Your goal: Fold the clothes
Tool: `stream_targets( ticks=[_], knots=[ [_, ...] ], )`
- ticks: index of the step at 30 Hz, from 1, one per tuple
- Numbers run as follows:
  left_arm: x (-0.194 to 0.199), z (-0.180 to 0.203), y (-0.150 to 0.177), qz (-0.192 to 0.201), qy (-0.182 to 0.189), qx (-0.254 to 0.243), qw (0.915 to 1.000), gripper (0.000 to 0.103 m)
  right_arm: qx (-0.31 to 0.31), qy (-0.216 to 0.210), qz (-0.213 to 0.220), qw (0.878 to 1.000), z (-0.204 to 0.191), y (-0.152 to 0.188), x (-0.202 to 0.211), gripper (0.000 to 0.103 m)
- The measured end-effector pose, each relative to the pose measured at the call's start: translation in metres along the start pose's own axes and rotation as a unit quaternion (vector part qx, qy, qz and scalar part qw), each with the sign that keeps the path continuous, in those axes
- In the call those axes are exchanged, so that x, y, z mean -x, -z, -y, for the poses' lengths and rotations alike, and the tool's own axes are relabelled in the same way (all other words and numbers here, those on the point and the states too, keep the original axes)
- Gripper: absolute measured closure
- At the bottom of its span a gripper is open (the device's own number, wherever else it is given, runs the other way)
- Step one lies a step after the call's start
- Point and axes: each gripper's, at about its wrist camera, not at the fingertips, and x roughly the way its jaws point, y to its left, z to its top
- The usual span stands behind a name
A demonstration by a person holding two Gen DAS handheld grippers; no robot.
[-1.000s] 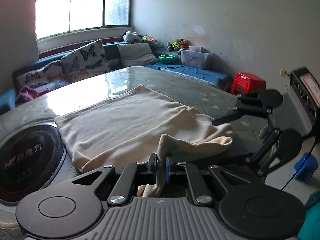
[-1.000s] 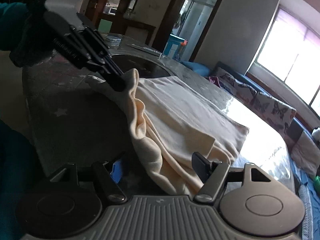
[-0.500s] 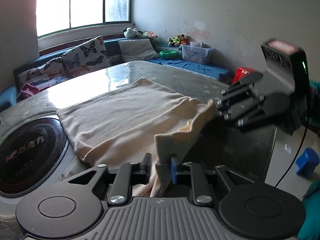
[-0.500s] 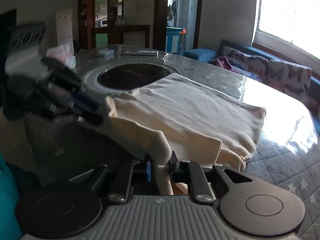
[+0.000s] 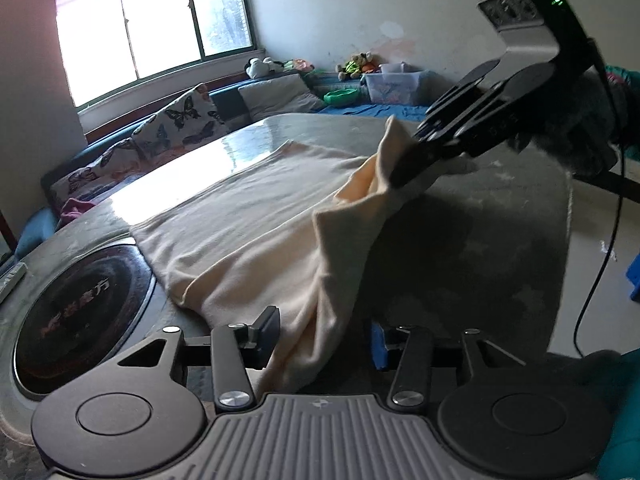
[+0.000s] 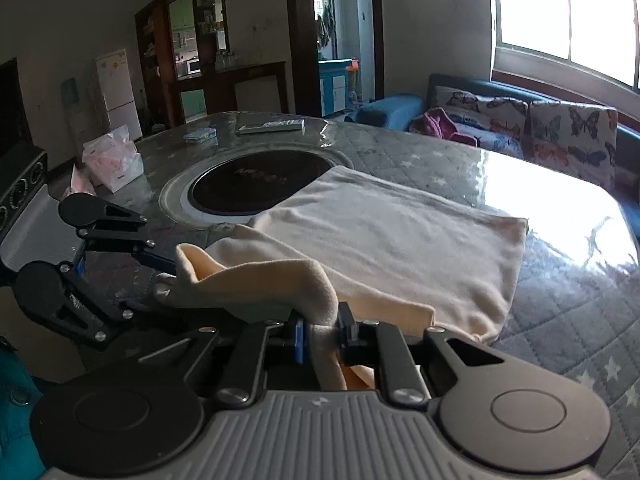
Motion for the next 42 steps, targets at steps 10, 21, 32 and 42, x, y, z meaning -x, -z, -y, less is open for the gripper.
stream_targets(
  ticks=[10, 21, 32, 42],
  knots=[
    [0.019, -0.013, -0.002, 0.031, -0.005, 0.003, 0.9995, 0.096, 0.025, 0.013, 0.018, 0.999, -0.016, 0.008, 0.008, 0.092],
    [0.090, -0.006, -0.001, 0.060, 0.033, 0.023, 0.9974, 0.096, 0.051, -0.016, 0.024, 0.998, -0.057, 0.016, 0.062, 0.092],
    [0.084, -0.034, -0.026, 0.077, 0.021, 0.049, 0.9956, 0.097, 0.044, -0.004, 0.023, 0.999, -0.051, -0.022, 0.063, 0.092],
    [0.010, -0.114, -0.065, 0.044, 0.011, 0.103, 0.9937, 0.097, 0.037, 0.007, -0.013, 0.999, 0.016, -0.089, -0.004, 0.093]
  ],
)
